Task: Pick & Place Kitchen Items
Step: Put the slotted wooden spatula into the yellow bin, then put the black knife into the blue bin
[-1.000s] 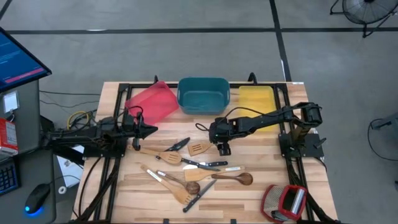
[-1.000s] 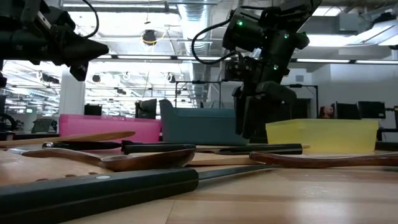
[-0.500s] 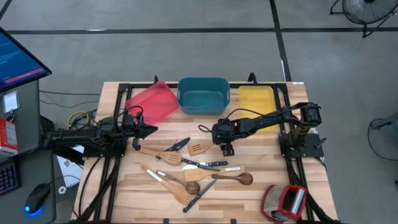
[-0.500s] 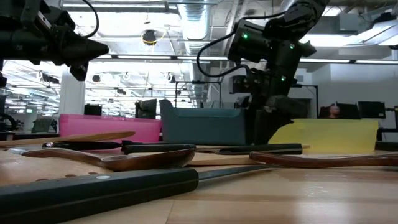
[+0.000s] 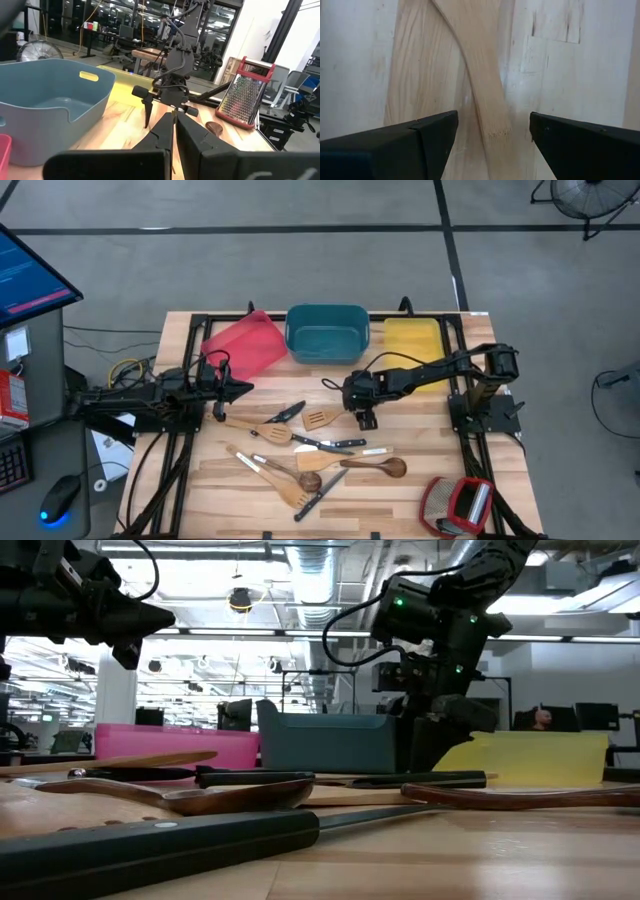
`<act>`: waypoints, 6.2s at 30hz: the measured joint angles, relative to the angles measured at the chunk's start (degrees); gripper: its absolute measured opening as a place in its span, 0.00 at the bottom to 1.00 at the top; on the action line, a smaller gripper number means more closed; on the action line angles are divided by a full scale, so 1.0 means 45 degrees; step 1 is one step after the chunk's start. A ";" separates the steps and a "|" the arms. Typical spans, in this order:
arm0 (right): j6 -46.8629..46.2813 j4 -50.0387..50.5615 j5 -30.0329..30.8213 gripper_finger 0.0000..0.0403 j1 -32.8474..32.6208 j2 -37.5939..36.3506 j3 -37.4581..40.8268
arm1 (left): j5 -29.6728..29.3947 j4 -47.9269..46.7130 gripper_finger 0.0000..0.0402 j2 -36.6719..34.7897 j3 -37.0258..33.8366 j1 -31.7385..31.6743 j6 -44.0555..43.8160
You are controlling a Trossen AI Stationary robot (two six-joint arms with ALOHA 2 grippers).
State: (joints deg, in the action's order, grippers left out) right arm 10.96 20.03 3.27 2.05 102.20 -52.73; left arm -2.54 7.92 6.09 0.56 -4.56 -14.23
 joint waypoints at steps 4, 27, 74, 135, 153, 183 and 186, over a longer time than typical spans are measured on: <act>-0.0399 0.0048 -0.0507 0.59 0.0207 0.0012 0.0015 | -0.0001 0.0005 0.01 0.0000 0.0000 0.0000 0.0000; -0.1570 0.0126 -0.0899 0.24 -0.0023 -0.0306 0.0089 | -0.0001 0.0019 0.01 0.0000 0.0000 0.0000 0.0000; -0.2891 -0.5264 -0.4763 0.24 0.0053 -1.0368 0.0049 | 0.0003 0.0085 0.01 0.0005 0.0000 0.0000 0.0003; -1.1459 0.6353 0.4580 0.24 0.5529 -0.9935 0.4048 | 0.0003 0.0355 0.01 0.0004 0.0000 -0.0001 0.0003; -1.1313 0.6377 0.4580 0.29 0.5585 -0.9935 0.4056 | 0.0003 0.0355 0.01 0.0005 0.0000 -0.0005 0.0003; -0.9387 0.2592 -0.0066 0.53 0.1673 -0.9959 0.0121 | 0.0001 0.0355 0.01 0.0003 0.0000 -0.0001 0.0003; -0.8966 0.1137 -0.0066 0.53 0.0179 -0.9619 0.0114 | 0.0001 0.0355 0.01 0.0005 0.0000 -0.0003 0.0003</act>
State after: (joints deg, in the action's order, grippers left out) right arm -29.38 25.15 2.97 2.85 58.91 -52.22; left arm -2.53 9.52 6.11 0.56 -4.57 -14.22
